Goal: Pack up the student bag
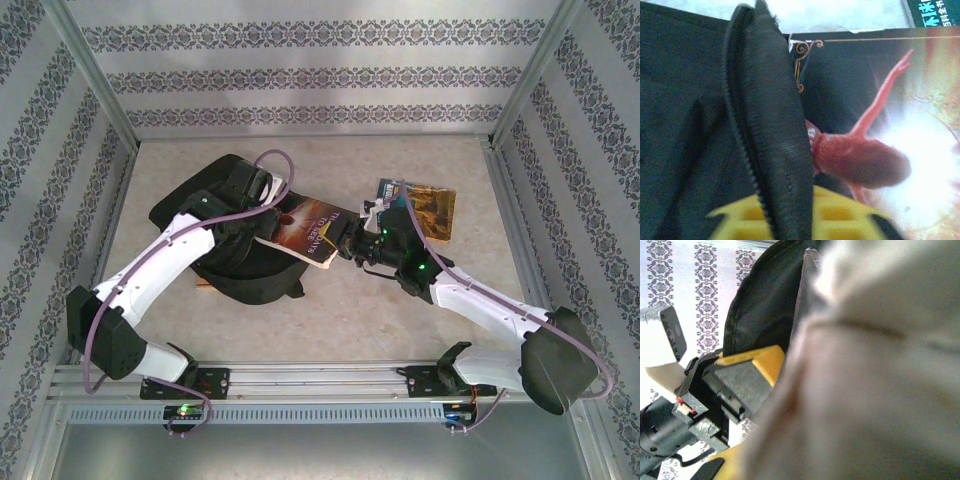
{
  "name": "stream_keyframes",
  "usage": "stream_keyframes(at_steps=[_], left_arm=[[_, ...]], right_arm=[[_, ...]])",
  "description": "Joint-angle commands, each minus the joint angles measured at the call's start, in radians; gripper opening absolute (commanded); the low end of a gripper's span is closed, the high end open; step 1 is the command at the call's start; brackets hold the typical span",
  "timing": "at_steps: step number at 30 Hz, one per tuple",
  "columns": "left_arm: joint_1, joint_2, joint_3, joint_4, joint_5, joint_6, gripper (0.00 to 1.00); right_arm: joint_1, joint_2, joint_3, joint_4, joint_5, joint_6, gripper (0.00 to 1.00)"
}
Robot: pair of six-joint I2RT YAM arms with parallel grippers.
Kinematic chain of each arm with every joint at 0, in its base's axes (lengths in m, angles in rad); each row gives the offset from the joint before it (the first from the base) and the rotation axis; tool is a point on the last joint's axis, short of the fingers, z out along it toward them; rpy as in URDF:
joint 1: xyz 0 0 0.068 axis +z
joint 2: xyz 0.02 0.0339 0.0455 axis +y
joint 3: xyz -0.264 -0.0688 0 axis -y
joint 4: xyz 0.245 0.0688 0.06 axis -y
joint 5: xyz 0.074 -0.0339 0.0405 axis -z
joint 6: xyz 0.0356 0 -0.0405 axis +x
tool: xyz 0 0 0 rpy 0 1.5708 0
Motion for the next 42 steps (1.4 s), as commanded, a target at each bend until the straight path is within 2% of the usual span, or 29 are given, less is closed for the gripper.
stream_keyframes(at_steps=[1, 8, 13, 20, 32, 42], left_arm=[[0.030, 0.017, 0.046, -0.002, 0.063, 0.007, 0.00], [0.036, -0.065, 0.139, -0.025, -0.001, 0.017, 0.00], [0.035, -0.081, 0.234, -0.085, -0.003, 0.029, 0.00], [0.036, -0.089, 0.287, -0.117, 0.016, 0.039, 0.00], [0.036, -0.083, 0.222, -0.076, 0.038, 0.032, 0.00], [0.035, -0.077, 0.284, -0.075, 0.052, 0.031, 0.00]], right_arm=[[0.012, -0.049, 0.027, 0.027, -0.018, -0.051, 0.00], [0.035, -0.097, 0.000, -0.105, 0.054, -0.079, 0.00], [0.061, -0.056, -0.005, -0.127, 0.061, -0.089, 0.00], [0.070, 0.056, 0.054, 0.001, -0.007, -0.057, 0.00], [0.072, 0.127, 0.145, 0.117, -0.035, 0.050, 0.00], [0.081, 0.278, 0.216, 0.201, 0.023, 0.118, 0.00]])
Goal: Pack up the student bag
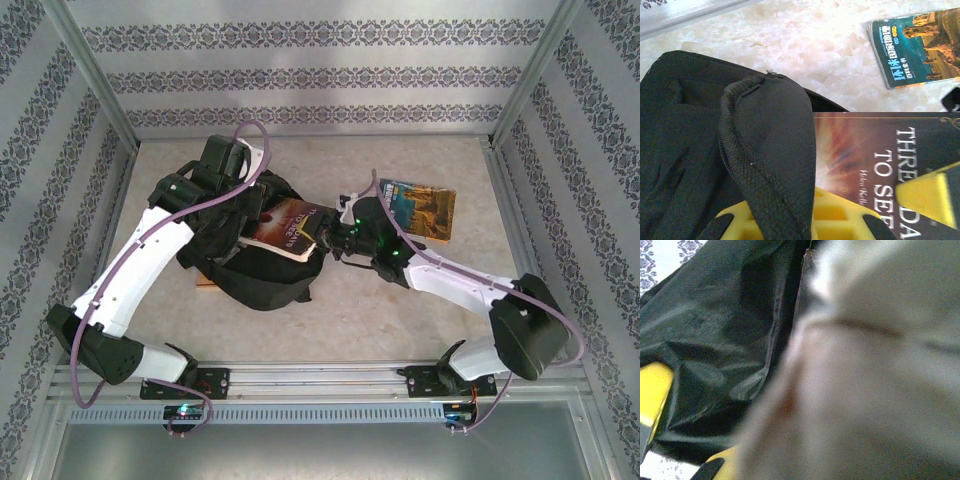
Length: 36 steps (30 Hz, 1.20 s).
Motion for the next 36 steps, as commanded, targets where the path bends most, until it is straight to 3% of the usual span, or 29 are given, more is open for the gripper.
stream_keyframes(at_steps=[1, 9, 15, 19, 22, 24, 29, 36], left_arm=[[-0.001, -0.022, 0.076, 0.060, 0.028, 0.008, 0.00], [-0.003, -0.001, 0.116, 0.061, 0.030, 0.001, 0.00], [-0.003, 0.006, 0.117, 0.069, 0.016, 0.000, 0.00], [-0.001, 0.005, 0.124, 0.078, -0.027, -0.001, 0.00], [0.005, 0.013, 0.121, 0.081, -0.047, -0.002, 0.00], [0.019, 0.028, 0.111, 0.082, -0.050, -0.011, 0.00], [0.083, 0.018, 0.015, 0.137, -0.052, -0.048, 0.00], [0.214, 0.004, -0.094, 0.247, -0.001, -0.145, 0.00]], right_arm=[[0.022, 0.066, 0.086, 0.148, 0.024, 0.032, 0.00], [0.074, 0.330, 0.266, 0.287, 0.052, 0.042, 0.00], [0.118, 0.554, 0.481, 0.215, 0.099, 0.022, 0.04], [0.143, 0.694, 0.687, 0.048, 0.120, -0.067, 0.27], [0.143, 0.753, 0.761, 0.016, 0.103, -0.105, 0.45], [0.140, 0.752, 0.766, 0.020, 0.072, -0.140, 0.54], [0.132, 0.618, 0.674, -0.064, 0.044, -0.391, 0.73], [0.127, 0.402, 0.484, -0.086, 0.019, -0.629, 0.78]])
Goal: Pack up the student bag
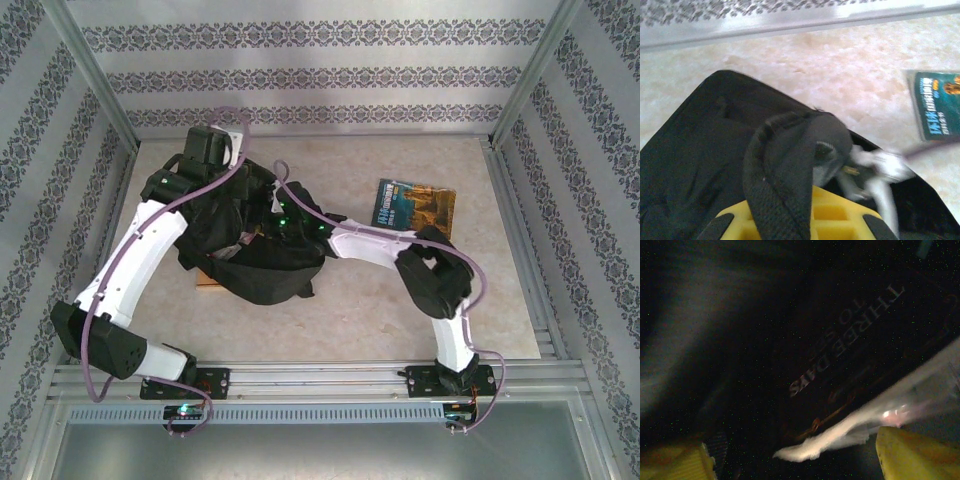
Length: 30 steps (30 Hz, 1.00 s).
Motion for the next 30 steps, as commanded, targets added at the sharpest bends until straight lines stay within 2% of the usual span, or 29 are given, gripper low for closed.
stream_keyframes(at_steps=[1, 4, 9, 11, 15, 19, 23, 26, 30], left_arm=[[0.076, -0.013, -0.050, 0.110, 0.031, -0.084, 0.00], [0.111, -0.008, -0.069, 0.155, 0.041, -0.109, 0.00], [0.127, 0.048, -0.077, 0.196, 0.111, -0.124, 0.00], [0.127, 0.071, -0.089, 0.209, 0.153, -0.135, 0.00], [0.121, 0.084, -0.172, 0.297, 0.257, -0.190, 0.00], [0.081, 0.109, -0.205, 0.327, 0.301, -0.190, 0.00], [0.057, 0.114, -0.227, 0.352, 0.314, -0.201, 0.14], [0.055, 0.098, -0.254, 0.381, 0.326, -0.221, 0.34], [0.046, 0.073, -0.270, 0.390, 0.314, -0.233, 0.47]], right_arm=[[-0.011, -0.178, -0.079, 0.014, -0.027, -0.216, 0.78], [-0.041, -0.268, -0.143, -0.042, -0.005, -0.265, 0.78], [-0.135, -0.402, -0.240, -0.142, 0.120, -0.313, 0.73], [-0.196, -0.422, -0.248, -0.208, 0.151, -0.324, 0.67], [-0.330, -0.362, -0.139, -0.533, 0.284, -0.342, 0.62], [-0.447, -0.237, -0.012, -0.740, 0.419, -0.362, 0.52], [-0.560, -0.105, 0.125, -0.861, 0.530, -0.362, 0.43], [-0.643, 0.031, 0.267, -0.964, 0.526, -0.406, 0.44], [-0.731, 0.182, 0.425, -1.056, 0.482, -0.463, 0.47]])
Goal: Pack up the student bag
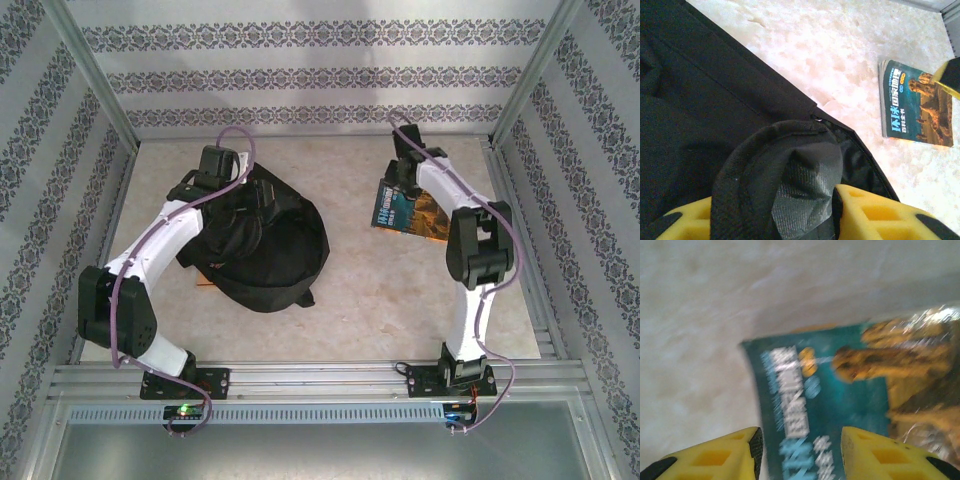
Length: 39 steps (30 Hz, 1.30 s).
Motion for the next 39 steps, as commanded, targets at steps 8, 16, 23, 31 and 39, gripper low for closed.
stream_keyframes(at_steps=[8, 16, 23, 31, 39], left_arm=[[-0.026, -0.074, -0.012, 0.066, -0.020, 0.002, 0.61], [-0.031, -0.118, -0.018, 0.057, -0.090, 0.035, 0.69], [-0.065, -0.148, -0.004, 0.031, -0.161, 0.084, 0.76], [-0.162, -0.207, 0.070, -0.054, -0.300, 0.168, 0.78], [-0.300, -0.143, 0.116, -0.124, -0.256, 0.109, 0.77]], right_arm=[[-0.165, 0.097, 0.065, -0.182, 0.021, -0.006, 0.52], [-0.181, 0.023, -0.167, -0.082, -0.100, 0.160, 0.49], [-0.186, -0.049, -0.333, -0.020, -0.197, 0.222, 0.46], [-0.066, -0.239, -0.594, 0.056, -0.223, 0.376, 0.43], [0.241, -0.378, -0.806, 0.160, -0.231, 0.534, 0.45]])
